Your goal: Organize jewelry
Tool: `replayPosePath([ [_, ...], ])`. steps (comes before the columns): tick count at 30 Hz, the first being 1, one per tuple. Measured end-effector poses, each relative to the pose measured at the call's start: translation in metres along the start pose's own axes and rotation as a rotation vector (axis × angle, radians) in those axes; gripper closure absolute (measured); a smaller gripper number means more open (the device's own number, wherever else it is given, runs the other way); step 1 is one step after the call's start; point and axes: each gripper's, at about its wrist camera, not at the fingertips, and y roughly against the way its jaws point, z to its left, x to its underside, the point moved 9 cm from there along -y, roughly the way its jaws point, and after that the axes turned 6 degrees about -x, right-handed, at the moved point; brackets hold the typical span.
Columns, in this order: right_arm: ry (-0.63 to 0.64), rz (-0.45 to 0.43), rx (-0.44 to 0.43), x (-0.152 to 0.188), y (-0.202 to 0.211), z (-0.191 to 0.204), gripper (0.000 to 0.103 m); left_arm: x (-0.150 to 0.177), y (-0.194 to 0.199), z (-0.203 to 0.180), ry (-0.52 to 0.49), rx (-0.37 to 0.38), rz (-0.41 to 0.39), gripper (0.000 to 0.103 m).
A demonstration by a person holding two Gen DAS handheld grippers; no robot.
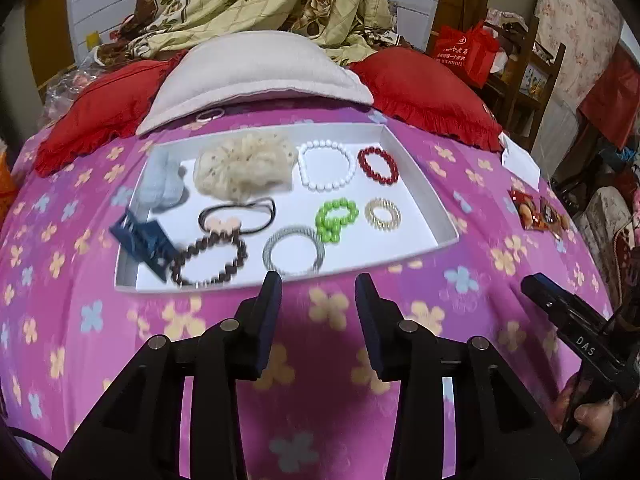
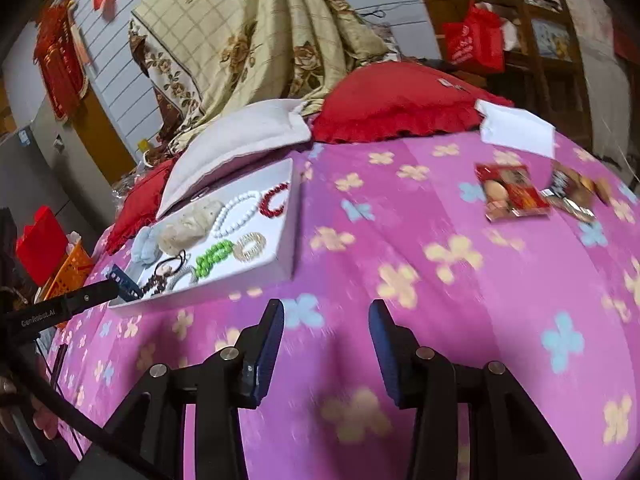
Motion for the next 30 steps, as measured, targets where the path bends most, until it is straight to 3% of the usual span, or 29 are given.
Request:
replayPosePath([
  [9, -0.028, 0.008, 0.006, 0.021, 0.019, -0.005, 0.06, 0.022, 0.017, -0.003, 0.008, -0.027, -0.011, 0.065],
  [16, 0.013, 0.003, -0.006, 0.024, 0.029, 0.02, 0.06, 0.029, 0.048, 0.004, -0.006, -0.065, -0.082, 0.065],
  [20, 0.033, 0.012, -0.009, 0.029, 0.032, 0.035, 0.059, 0.036, 0.068, 0.014, -0.01, -0.098, -0.127, 0.055],
  [30, 0.121, 0.03, -0.006, 0.041, 0.044, 0.078, 0.058, 0.062, 0.096, 0.055, 0.061, -0.125, -0.144, 0.049],
])
